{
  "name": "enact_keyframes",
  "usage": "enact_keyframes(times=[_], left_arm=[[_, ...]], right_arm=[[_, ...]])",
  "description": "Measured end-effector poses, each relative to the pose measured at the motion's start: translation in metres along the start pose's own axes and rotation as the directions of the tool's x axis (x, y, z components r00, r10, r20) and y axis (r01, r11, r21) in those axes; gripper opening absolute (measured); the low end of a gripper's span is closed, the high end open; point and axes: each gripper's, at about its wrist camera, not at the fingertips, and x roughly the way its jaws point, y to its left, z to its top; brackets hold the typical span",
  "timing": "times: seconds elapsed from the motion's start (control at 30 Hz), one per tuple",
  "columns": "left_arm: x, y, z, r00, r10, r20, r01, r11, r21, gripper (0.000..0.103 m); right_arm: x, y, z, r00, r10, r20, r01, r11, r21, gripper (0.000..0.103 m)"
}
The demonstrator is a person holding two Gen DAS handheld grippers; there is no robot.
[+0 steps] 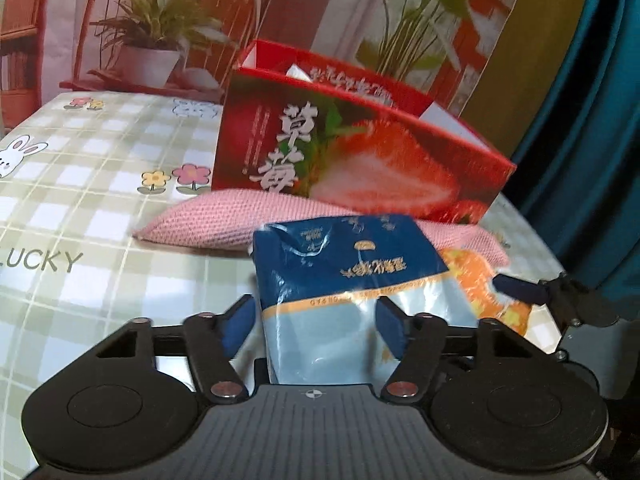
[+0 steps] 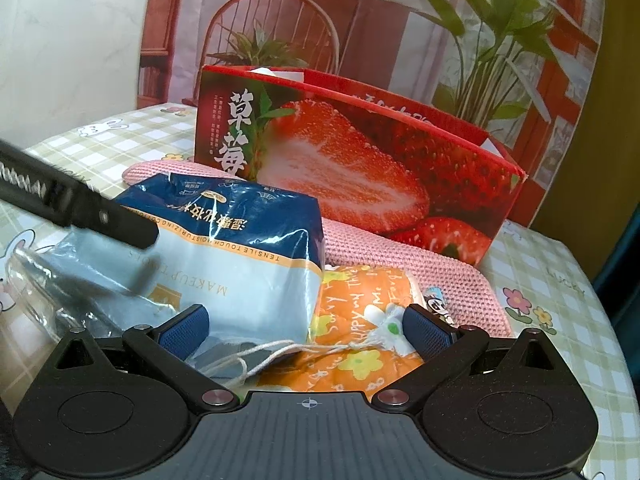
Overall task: Organize soft objects
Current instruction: 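Close the left gripper on the blue bag while the right gripper closes on it too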
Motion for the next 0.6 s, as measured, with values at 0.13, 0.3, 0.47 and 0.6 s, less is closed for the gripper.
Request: enact_keyframes(times=[0.13,0.3,0.47,0.6], left_arm=[[0.004,0.003,-0.002,1.0,-0.011,-0.027,0.011,1.0,-0.009,0.044],[0.0,0.015,-0.001,0.999,-0.037,-0.016,0.035,0.995,-0.092,0.041],[-0.002,0.021,-0.003,0.999,-0.051,-0.02,0.048,0.991,-0.125,0.04],[-0.001,0.021,-0.005,0.998,-0.056,-0.019,0.053,0.991,-0.121,0.039]], right_arm=[[-0.003,-0.004,0.002,1.0,0.025,-0.008,-0.025,1.0,0.005,0.103],[-0.009,-0.011,0.006,0.998,0.062,0.003,-0.062,0.997,0.036,0.101],[-0.021,-0.014,0.018,0.995,0.092,0.045,-0.094,0.995,0.029,0.091],[-0.019,-0.014,0.029,0.986,0.167,0.022,-0.168,0.985,0.038,0.071]])
